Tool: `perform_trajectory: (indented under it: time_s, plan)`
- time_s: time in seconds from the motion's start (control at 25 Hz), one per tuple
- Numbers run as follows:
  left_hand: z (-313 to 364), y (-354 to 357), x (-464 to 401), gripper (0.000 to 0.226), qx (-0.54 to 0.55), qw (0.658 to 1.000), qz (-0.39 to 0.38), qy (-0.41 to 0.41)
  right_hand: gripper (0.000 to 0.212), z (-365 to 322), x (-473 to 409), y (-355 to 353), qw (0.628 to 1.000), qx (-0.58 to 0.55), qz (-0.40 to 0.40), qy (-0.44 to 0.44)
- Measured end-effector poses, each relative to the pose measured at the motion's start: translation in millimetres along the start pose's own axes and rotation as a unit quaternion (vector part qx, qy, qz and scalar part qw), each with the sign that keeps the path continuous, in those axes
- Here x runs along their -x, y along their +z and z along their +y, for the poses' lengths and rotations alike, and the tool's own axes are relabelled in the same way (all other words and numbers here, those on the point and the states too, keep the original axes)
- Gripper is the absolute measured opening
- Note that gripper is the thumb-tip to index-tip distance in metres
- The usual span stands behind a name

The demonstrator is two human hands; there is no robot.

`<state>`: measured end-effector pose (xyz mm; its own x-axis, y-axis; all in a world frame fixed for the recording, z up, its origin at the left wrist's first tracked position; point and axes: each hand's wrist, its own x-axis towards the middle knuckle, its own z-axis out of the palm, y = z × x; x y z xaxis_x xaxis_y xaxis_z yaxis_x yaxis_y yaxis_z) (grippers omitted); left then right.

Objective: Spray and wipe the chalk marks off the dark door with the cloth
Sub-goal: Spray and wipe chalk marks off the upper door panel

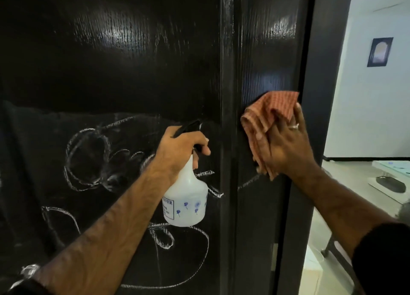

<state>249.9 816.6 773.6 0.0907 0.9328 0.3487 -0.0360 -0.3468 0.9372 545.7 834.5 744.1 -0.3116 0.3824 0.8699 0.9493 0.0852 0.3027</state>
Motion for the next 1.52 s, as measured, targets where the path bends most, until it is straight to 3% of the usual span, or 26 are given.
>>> perform_trajectory:
  time_s: [0.12, 0.16, 0.32, 0.36, 0.4, 0.48, 0.56, 0.6, 0.72, 0.8, 0.88, 0.92, 1.0, 1.08, 1.2, 1.36, 1.4, 1.52]
  plan:
    - [-9.8, -1.6, 1.4, 0.062, 0.000, 1.000, 0.006, 0.001, 0.070, -31.9, -60.7, -5.2, 0.973, -0.034, 0.076, 0.217]
    - [-12.0, -1.1, 2.5, 0.061, -0.001, 1.000, 0.009, 0.001, 0.069, -44.7, -64.4, -4.8, 0.968, -0.041, 0.083, 0.235]
    - [-24.5, 5.1, 16.4, 0.015, -0.021, 1.000, -0.018, 0.003, 0.067, -47.5, 31.4, 16.0, 1.000, -0.023, 0.014, -0.002]
    - [-31.8, 8.1, 23.1, 0.018, -0.022, 0.999, -0.028, -0.007, 0.065, -36.0, 52.3, 15.7, 0.999, -0.019, 0.014, -0.025]
    - [-42.0, 10.2, 29.5, 0.028, -0.020, 0.999, -0.032, -0.025, 0.064, -27.1, 57.0, 15.8, 0.999, -0.027, 0.014, -0.012]
    - [-62.7, 14.1, 39.5, 0.043, -0.019, 0.997, -0.035, -0.061, 0.066, -25.0, 29.1, 17.4, 0.992, -0.063, 0.024, 0.105]
    - [-76.6, 15.4, 42.1, 0.040, -0.025, 0.997, -0.043, -0.063, 0.068, -44.0, -15.0, 16.8, 0.970, -0.055, 0.079, 0.222]
    - [-78.5, 14.8, 40.1, 0.034, -0.023, 0.997, -0.039, -0.057, 0.067, -58.1, -25.7, 17.2, 0.965, -0.042, 0.105, 0.237]
    - [-75.8, 9.3, 27.3, 0.020, -0.015, 0.999, -0.002, -0.040, 0.062, -79.9, 11.3, 34.9, 0.991, -0.054, 0.094, 0.073]
    - [-73.6, 3.8, 23.3, 0.026, -0.012, 0.999, 0.017, -0.037, 0.056, -75.3, 61.8, 41.5, 0.996, -0.026, 0.069, -0.041]
    - [-71.2, -4.4, 24.3, 0.030, -0.009, 0.999, 0.022, -0.032, 0.057, -54.3, 71.2, 40.1, 0.996, -0.011, 0.060, -0.060]
    - [-70.2, -8.5, 25.7, 0.025, -0.012, 0.999, 0.021, -0.028, 0.060, -48.6, 57.5, 37.1, 0.998, -0.015, 0.058, -0.011]
    - [-68.0, -14.0, 27.1, 0.014, -0.021, 0.999, 0.017, -0.018, 0.064, -52.7, 5.0, 28.6, 0.977, -0.032, 0.091, 0.189]
    - [-65.5, -16.0, 26.4, 0.014, -0.019, 1.000, 0.022, -0.009, 0.063, -85.6, -36.8, 19.8, 0.956, -0.036, 0.117, 0.265]
    - [-59.7, -18.3, 24.6, 0.021, -0.006, 1.000, 0.023, -0.001, 0.057, -123.2, -0.5, 31.8, 0.989, -0.073, 0.074, 0.104]
    - [-55.0, -26.4, 29.5, 0.009, 0.002, 1.000, 0.028, -0.009, 0.050, -86.0, 77.2, 37.8, 0.993, 0.013, 0.012, -0.117]
    - [-54.5, -28.9, 29.8, 0.012, 0.003, 1.000, 0.028, -0.008, 0.047, -79.7, 62.8, 36.0, 0.995, 0.016, 0.020, -0.099]
    - [-55.4, -34.4, 26.6, 0.012, 0.003, 0.999, 0.033, -0.005, 0.053, -95.9, -23.8, 17.5, 0.989, -0.021, 0.079, 0.126]
